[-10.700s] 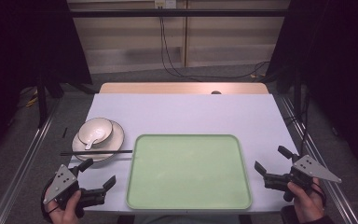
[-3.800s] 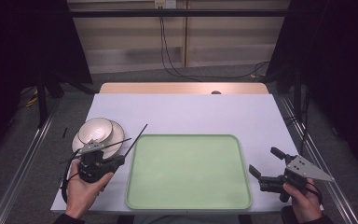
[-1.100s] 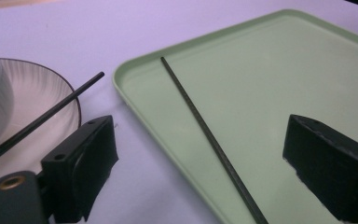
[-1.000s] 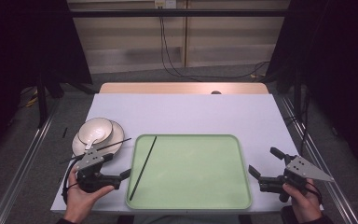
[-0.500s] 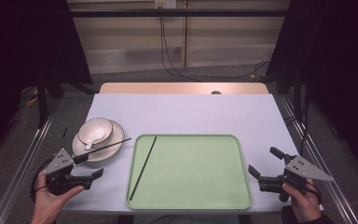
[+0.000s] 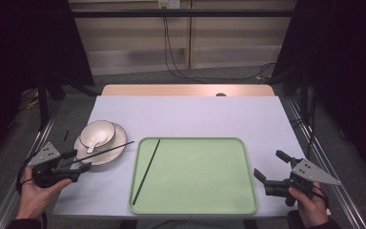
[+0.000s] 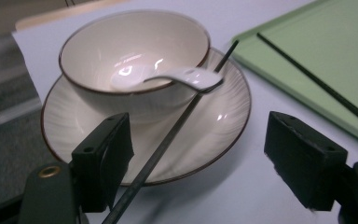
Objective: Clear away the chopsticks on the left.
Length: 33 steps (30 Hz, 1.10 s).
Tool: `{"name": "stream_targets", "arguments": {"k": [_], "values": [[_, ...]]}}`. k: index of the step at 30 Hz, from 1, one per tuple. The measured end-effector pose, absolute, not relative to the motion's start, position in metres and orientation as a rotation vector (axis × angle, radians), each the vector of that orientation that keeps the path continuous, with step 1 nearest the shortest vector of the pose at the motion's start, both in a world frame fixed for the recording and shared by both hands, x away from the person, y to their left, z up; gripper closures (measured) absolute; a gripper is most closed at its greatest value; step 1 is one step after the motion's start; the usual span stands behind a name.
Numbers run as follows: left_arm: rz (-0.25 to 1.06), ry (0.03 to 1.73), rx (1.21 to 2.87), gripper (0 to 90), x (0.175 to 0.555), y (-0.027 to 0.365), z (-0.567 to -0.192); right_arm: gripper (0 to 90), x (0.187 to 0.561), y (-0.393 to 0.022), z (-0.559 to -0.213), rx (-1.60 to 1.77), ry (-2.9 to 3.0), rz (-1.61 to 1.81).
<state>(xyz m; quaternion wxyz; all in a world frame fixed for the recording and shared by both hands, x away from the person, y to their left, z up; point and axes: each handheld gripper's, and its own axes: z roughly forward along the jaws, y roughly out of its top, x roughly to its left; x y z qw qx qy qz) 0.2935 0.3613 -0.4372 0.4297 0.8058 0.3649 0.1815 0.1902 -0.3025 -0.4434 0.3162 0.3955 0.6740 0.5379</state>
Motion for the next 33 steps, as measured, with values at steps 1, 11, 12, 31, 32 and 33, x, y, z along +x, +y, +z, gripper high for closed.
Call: {"name": "stream_targets", "arguments": {"k": [1,11,12,31,32,33], "values": [[0.444,0.916,2.023,22.0,0.297,0.362,-0.438,0.0,0.190,-0.302,-0.443,1.042,1.779,1.418],[0.463,0.893,2.092,26.6,0.318,0.362,-0.450,0.0,0.190,-0.303,-0.443,1.036,1.788,1.418],[0.451,0.893,2.097,28.2,0.320,0.362,-0.450,0.0,0.190,-0.303,-0.444,1.036,1.783,1.417],[0.345,0.833,2.234,71.8,0.336,0.357,-0.456,0.0,0.189,-0.303,-0.444,1.043,1.786,1.411],[0.342,0.820,2.249,71.8,0.337,0.356,-0.456,0.0,0.189,-0.303,-0.444,1.043,1.786,1.411],[0.335,0.813,2.259,73.6,0.337,0.355,-0.457,0.0,0.189,-0.303,-0.444,1.044,1.787,1.411]]}}
